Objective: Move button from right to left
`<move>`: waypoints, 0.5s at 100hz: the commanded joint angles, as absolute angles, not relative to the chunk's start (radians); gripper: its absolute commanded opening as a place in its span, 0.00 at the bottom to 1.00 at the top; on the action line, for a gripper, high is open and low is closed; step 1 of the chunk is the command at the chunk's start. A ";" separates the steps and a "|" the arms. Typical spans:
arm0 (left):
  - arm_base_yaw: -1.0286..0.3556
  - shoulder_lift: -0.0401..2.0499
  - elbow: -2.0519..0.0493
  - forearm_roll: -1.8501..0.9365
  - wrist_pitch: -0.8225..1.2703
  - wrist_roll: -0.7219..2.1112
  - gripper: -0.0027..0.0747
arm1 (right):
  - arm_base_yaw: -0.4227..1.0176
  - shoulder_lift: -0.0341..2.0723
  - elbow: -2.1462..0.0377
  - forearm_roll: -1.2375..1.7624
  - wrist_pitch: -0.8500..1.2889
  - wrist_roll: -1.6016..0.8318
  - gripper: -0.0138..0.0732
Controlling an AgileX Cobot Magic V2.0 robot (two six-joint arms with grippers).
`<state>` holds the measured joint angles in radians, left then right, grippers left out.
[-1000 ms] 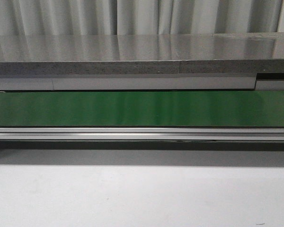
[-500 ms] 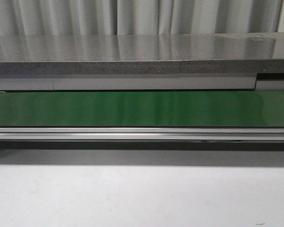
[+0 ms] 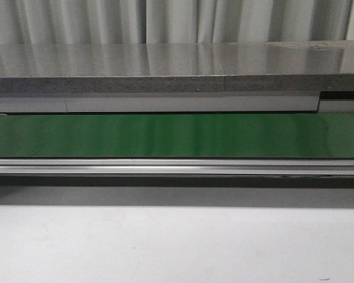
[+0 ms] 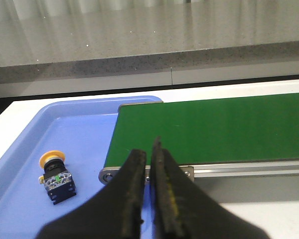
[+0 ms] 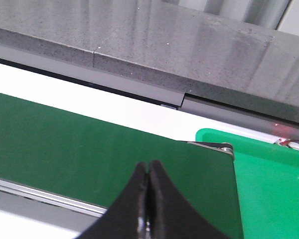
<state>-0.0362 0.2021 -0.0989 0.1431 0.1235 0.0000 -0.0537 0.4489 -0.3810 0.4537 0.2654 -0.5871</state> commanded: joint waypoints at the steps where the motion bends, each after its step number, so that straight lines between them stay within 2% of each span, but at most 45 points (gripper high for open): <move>1: -0.045 0.143 -0.085 0.147 0.031 -0.019 0.04 | -0.052 0.449 -0.407 0.466 0.199 -0.595 0.08; 30: -0.045 -0.035 0.038 0.143 0.031 -0.035 0.04 | -0.052 0.449 -0.407 0.466 0.199 -0.595 0.08; 50: -0.045 -0.039 0.038 0.145 0.039 -0.048 0.04 | -0.052 0.449 -0.407 0.466 0.198 -0.595 0.08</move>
<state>-0.0362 -0.0060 -0.0011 0.1453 0.1196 -0.0338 -0.0537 0.4489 -0.3810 0.4537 0.2654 -0.5871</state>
